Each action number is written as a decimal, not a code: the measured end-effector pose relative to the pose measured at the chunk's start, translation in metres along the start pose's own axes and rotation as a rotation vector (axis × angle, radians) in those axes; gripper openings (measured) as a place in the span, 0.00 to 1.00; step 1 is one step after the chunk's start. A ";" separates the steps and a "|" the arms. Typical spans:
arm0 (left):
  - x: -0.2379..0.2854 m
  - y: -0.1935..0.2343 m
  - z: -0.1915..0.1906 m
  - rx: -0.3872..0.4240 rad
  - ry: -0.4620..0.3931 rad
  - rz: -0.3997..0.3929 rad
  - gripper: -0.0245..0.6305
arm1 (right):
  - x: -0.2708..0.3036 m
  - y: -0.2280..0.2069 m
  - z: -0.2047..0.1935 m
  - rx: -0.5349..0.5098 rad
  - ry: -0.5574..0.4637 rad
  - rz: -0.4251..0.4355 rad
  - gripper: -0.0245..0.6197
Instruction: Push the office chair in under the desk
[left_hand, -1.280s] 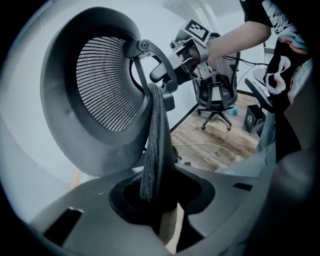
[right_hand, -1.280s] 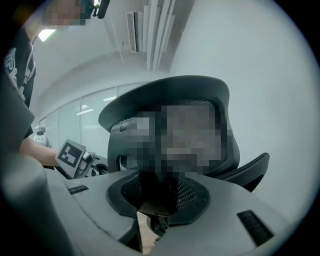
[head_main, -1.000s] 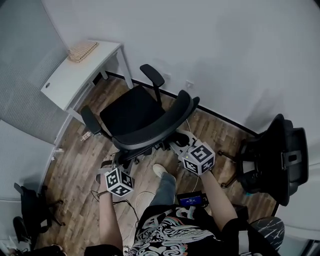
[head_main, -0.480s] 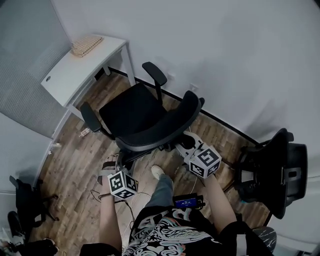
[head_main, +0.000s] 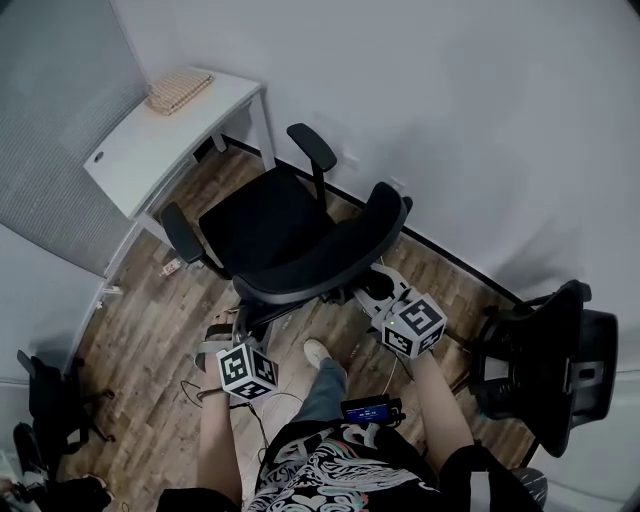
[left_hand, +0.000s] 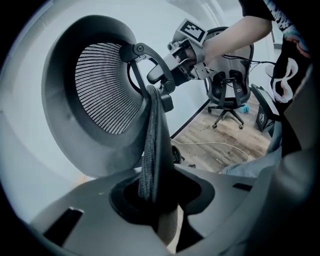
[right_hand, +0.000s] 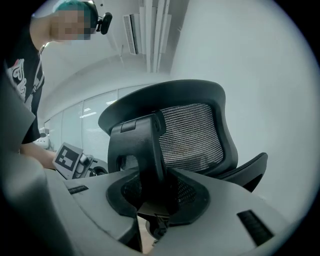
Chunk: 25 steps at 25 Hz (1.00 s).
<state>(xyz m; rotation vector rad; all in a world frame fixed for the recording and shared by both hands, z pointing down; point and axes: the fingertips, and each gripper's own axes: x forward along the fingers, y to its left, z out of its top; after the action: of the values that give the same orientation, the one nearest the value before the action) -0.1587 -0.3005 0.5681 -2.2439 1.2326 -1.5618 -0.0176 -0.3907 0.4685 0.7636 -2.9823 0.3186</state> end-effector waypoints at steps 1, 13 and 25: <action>0.002 0.002 0.001 -0.002 0.001 0.002 0.23 | 0.002 -0.003 0.001 0.000 -0.002 0.001 0.19; 0.022 0.031 0.004 -0.030 0.018 0.027 0.23 | 0.034 -0.031 0.012 -0.002 0.001 0.027 0.19; 0.042 0.053 0.006 -0.053 0.032 0.037 0.23 | 0.057 -0.053 0.018 -0.003 -0.008 0.042 0.19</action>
<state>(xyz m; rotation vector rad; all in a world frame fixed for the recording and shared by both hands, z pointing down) -0.1772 -0.3655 0.5673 -2.2223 1.3318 -1.5757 -0.0423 -0.4670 0.4664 0.7037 -3.0091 0.3136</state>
